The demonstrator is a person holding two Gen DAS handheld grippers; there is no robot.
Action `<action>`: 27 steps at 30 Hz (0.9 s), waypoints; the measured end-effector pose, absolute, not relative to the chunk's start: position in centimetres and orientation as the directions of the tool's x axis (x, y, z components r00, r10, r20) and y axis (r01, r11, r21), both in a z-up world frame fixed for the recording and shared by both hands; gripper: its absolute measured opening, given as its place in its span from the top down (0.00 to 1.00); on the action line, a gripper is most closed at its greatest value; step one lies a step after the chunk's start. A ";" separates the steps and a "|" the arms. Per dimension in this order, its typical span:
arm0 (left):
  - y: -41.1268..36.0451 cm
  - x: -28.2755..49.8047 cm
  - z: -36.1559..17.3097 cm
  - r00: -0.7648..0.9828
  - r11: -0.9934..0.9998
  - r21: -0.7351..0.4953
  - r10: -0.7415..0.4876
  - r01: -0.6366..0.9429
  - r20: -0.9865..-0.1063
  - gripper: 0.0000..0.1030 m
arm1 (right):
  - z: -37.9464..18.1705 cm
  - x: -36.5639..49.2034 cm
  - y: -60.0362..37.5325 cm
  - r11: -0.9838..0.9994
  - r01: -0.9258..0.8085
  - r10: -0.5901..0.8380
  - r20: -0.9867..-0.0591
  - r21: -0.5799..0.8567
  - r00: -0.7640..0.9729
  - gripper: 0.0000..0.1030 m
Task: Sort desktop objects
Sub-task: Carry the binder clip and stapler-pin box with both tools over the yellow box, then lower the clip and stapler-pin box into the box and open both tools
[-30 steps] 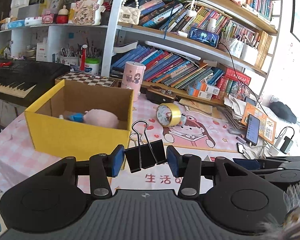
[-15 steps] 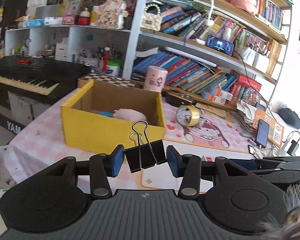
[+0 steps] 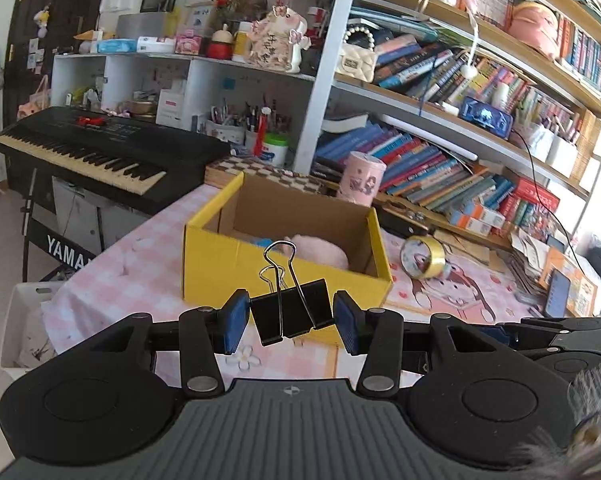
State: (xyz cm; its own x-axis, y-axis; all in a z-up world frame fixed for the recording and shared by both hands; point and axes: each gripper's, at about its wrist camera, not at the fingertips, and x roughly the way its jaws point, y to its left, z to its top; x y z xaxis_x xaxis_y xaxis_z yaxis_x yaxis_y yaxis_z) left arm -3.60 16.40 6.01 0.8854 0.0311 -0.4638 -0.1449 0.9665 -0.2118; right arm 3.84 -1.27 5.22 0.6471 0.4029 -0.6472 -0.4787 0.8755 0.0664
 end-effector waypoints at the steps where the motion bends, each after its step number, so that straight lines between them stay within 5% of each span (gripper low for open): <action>1: 16.5 -3.0 6.2 0.888 0.966 -0.208 0.039 -0.150 -0.459 0.58 | 5.4 4.4 -1.1 0.871 -0.487 0.410 -0.641 0.064 0.649 0.43; 14: 16.3 9.1 7.7 0.884 0.973 -0.119 0.124 -0.198 -0.451 0.58 | 7.5 15.4 -0.8 0.842 -0.534 0.487 -0.535 0.077 0.691 0.43; 27: 14.7 20.0 1.5 0.734 0.986 0.014 0.135 -0.168 -0.666 0.58 | 5.7 27.9 3.0 0.781 -0.613 0.541 -0.623 0.123 0.565 0.43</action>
